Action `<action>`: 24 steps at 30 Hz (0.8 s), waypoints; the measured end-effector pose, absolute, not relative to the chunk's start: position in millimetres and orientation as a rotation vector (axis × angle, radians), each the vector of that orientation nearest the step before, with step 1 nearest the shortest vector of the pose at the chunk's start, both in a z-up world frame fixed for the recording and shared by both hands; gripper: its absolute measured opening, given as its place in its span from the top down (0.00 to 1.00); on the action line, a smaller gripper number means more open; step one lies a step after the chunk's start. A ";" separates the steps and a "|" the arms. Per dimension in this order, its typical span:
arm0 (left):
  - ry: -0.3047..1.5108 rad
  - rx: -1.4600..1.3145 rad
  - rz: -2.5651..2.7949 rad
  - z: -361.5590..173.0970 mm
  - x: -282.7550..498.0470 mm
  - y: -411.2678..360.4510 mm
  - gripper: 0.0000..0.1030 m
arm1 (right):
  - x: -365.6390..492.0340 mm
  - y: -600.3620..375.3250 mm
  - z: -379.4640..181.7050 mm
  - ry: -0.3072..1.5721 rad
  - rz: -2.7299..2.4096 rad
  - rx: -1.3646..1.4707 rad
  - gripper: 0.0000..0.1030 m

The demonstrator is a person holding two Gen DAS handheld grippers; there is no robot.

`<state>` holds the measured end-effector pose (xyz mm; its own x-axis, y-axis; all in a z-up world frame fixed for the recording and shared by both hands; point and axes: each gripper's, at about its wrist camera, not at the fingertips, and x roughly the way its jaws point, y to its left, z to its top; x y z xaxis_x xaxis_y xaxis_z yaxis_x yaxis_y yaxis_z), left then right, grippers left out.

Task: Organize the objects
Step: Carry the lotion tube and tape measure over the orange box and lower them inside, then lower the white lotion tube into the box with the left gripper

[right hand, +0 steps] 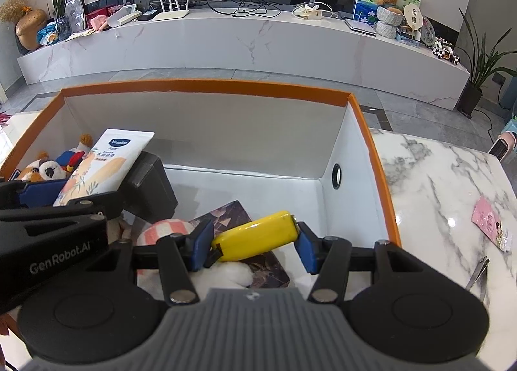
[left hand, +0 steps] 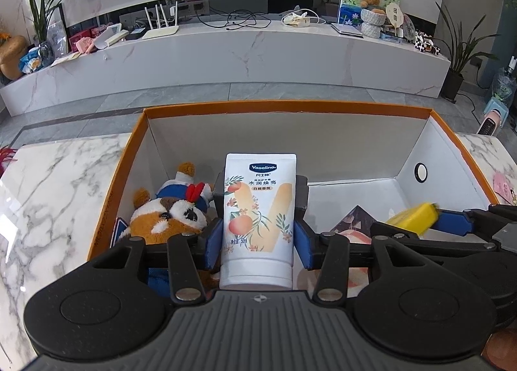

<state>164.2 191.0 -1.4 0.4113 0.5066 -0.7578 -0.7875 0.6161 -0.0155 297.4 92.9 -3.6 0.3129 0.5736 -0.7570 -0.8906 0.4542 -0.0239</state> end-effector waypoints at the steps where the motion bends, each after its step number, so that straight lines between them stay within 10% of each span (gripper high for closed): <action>1: 0.792 -0.407 0.842 -0.9 163.7 191.4 0.47 | 296.6 92.8 -3.5 0.751 1.018 -0.493 0.44; 10: 0.771 -0.452 0.818 2.2 157.2 194.9 0.43 | 290.6 91.2 1.0 0.693 1.023 -0.550 0.38; 13: 0.755 -0.454 0.807 5.4 157.2 192.0 0.36 | 278.9 90.6 7.4 0.574 0.979 -0.621 0.01; 24: 0.766 -0.422 0.812 6.1 160.9 186.9 0.32 | 274.7 87.9 11.5 0.511 1.016 -0.685 0.01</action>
<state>160.9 186.9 6.1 0.4476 0.4894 -0.7485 -0.7759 0.6286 -0.0530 274.7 87.9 11.5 0.4428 0.5924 -0.6731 -0.8936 0.3532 -0.2770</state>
